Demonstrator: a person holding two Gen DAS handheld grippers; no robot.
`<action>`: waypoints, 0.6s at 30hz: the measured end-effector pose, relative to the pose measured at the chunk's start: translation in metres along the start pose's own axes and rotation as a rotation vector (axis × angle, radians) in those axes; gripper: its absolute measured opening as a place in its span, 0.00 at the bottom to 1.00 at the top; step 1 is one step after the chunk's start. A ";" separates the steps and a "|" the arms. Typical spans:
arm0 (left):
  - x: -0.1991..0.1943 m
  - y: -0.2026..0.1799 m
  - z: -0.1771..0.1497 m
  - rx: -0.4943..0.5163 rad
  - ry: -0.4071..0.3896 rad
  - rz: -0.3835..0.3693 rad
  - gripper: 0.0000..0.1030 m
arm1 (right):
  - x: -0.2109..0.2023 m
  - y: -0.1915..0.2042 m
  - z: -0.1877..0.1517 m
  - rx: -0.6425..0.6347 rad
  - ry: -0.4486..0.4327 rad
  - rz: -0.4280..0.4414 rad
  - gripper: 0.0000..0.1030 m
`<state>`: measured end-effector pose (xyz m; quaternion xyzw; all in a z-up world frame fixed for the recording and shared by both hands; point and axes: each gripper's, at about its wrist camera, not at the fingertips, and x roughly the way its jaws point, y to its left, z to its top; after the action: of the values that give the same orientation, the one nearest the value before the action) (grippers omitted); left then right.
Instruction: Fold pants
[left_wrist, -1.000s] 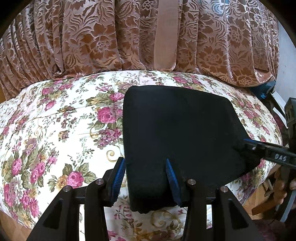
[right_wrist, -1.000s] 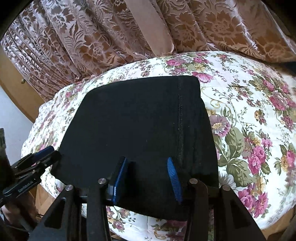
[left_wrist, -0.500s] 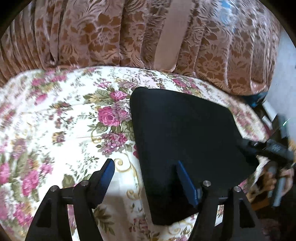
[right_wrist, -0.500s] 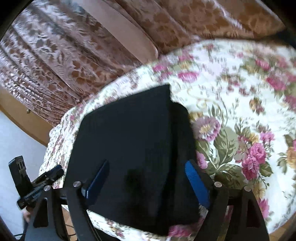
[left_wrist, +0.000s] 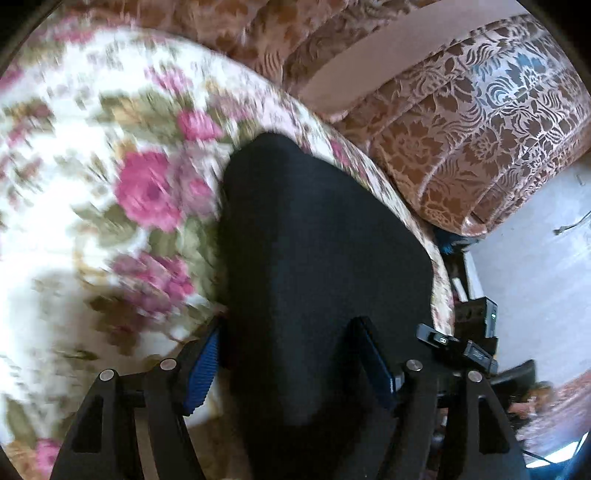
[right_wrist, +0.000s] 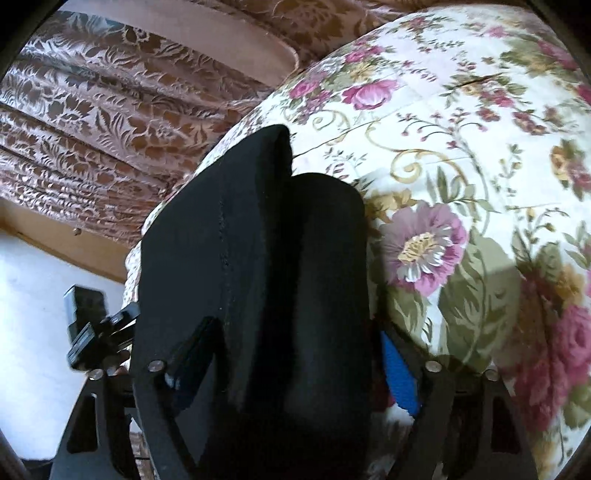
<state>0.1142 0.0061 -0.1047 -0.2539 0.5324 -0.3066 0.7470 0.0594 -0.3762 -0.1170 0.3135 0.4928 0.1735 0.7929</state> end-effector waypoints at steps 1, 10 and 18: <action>0.004 -0.001 -0.001 0.000 0.017 -0.030 0.56 | 0.001 0.000 0.001 -0.008 0.010 0.009 0.66; -0.028 -0.034 -0.001 0.117 -0.081 -0.059 0.36 | -0.011 0.032 0.003 -0.122 -0.010 -0.042 0.45; -0.068 -0.036 0.059 0.174 -0.206 0.006 0.36 | -0.003 0.078 0.046 -0.212 -0.057 0.028 0.44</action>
<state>0.1471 0.0341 -0.0175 -0.2168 0.4250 -0.3216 0.8179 0.1019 -0.3346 -0.0481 0.2396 0.4447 0.2269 0.8327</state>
